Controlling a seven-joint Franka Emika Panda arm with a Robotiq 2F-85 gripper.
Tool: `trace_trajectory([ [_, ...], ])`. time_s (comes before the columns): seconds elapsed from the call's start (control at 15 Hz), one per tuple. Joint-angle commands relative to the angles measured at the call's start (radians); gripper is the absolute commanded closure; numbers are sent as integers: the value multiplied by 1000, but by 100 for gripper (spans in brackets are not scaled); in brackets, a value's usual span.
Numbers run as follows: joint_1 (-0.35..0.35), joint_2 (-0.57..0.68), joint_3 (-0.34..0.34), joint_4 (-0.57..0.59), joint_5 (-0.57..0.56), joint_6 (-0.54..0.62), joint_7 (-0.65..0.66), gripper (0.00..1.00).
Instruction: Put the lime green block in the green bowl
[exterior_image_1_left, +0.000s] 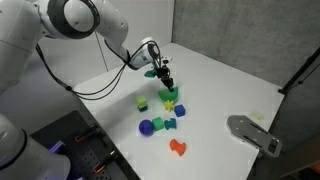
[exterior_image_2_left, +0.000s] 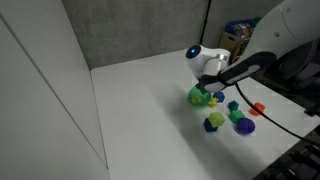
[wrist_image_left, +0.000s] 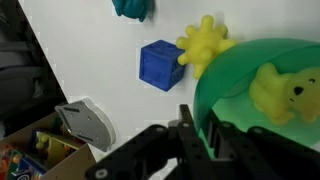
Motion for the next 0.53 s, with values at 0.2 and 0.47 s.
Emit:
trace_trajectory([
  [0.2, 0, -17, 1, 0, -10, -40, 28, 97],
  [0.47, -6, -31, 13, -5, 9, -53, 35, 97],
])
